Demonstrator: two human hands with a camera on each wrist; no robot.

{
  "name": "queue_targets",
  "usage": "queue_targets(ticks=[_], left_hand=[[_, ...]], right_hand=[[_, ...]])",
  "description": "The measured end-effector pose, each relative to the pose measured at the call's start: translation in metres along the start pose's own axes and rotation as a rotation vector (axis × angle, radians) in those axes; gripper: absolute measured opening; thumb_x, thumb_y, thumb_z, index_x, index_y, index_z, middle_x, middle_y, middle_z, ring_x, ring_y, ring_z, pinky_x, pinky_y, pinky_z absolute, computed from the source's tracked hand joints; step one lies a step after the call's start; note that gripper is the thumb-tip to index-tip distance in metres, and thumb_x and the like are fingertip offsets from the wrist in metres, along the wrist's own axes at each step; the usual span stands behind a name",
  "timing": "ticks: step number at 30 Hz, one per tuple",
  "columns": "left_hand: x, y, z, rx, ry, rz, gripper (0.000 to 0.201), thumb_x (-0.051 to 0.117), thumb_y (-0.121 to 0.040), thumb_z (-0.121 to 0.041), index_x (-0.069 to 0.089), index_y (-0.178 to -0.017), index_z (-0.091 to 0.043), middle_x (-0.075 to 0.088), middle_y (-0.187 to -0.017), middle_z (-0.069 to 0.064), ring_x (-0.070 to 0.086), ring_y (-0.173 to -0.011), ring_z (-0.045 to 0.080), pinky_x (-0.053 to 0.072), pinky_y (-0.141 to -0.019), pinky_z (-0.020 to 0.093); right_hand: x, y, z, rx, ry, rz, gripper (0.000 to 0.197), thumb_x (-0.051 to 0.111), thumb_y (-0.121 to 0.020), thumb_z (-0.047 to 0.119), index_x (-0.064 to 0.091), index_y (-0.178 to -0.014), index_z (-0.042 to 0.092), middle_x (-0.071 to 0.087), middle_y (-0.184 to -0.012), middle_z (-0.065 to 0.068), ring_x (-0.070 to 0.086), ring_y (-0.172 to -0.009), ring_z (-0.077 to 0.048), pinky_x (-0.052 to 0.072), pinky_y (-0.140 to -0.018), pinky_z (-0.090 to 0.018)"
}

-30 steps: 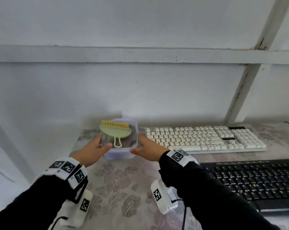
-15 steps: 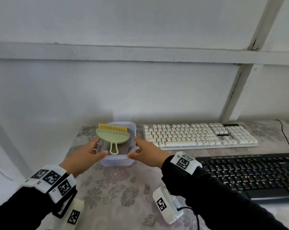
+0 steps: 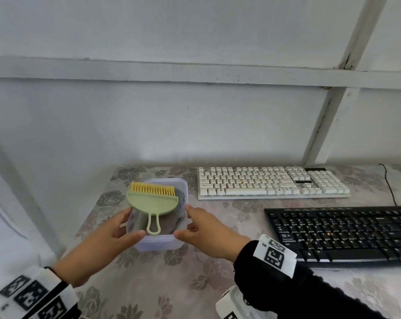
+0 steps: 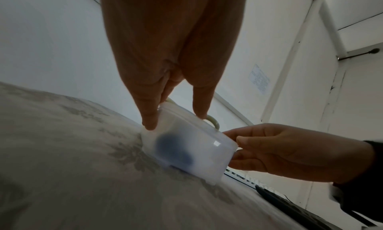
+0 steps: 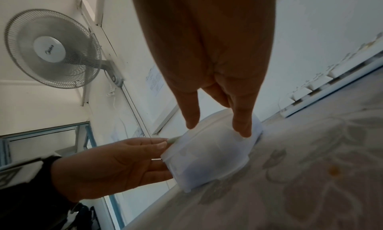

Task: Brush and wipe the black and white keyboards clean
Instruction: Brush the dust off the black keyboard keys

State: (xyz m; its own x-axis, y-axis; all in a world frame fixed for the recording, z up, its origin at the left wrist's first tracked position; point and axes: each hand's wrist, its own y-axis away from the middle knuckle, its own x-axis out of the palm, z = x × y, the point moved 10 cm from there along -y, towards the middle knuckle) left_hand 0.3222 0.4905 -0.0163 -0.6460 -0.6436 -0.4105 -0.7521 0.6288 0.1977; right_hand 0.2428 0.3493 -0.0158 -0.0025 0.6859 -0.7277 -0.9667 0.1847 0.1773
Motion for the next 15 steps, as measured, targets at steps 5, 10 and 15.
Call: queue_targets(ticks=[5,10,15], left_hand=[[0.004,0.02,0.001,0.002,0.047,0.047,0.056,0.071,-0.051,-0.056,0.043,-0.1,-0.051,0.056,-0.086,-0.05,0.058,-0.085,-0.021,0.046,-0.079,0.012],[0.006,0.036,0.003,0.025,0.044,0.053,0.084,0.075,-0.033,-0.074,0.039,-0.107,-0.054,0.057,-0.092,-0.047,0.06,-0.091,-0.015,0.044,-0.077,0.011],[0.003,0.045,0.013,0.036,-0.013,0.06,0.091,0.073,-0.025,-0.079,0.04,-0.107,-0.059,0.052,-0.113,-0.039,0.057,-0.107,-0.006,0.045,-0.095,0.026]], right_hand=[[0.01,0.014,-0.003,-0.035,0.0,0.014,0.05,0.055,-0.093,0.039,0.036,-0.131,0.012,0.045,-0.122,-0.01,0.051,-0.112,-0.029,0.045,-0.097,-0.045],[0.015,0.032,0.002,-0.063,0.015,0.025,0.044,0.054,-0.093,0.037,0.038,-0.125,0.011,0.045,-0.121,-0.01,0.049,-0.116,-0.027,0.043,-0.1,-0.042],[0.018,0.048,0.008,-0.068,0.03,0.031,0.039,0.054,-0.093,0.037,0.04,-0.118,0.01,0.044,-0.115,-0.007,0.049,-0.114,-0.026,0.044,-0.096,-0.038]])
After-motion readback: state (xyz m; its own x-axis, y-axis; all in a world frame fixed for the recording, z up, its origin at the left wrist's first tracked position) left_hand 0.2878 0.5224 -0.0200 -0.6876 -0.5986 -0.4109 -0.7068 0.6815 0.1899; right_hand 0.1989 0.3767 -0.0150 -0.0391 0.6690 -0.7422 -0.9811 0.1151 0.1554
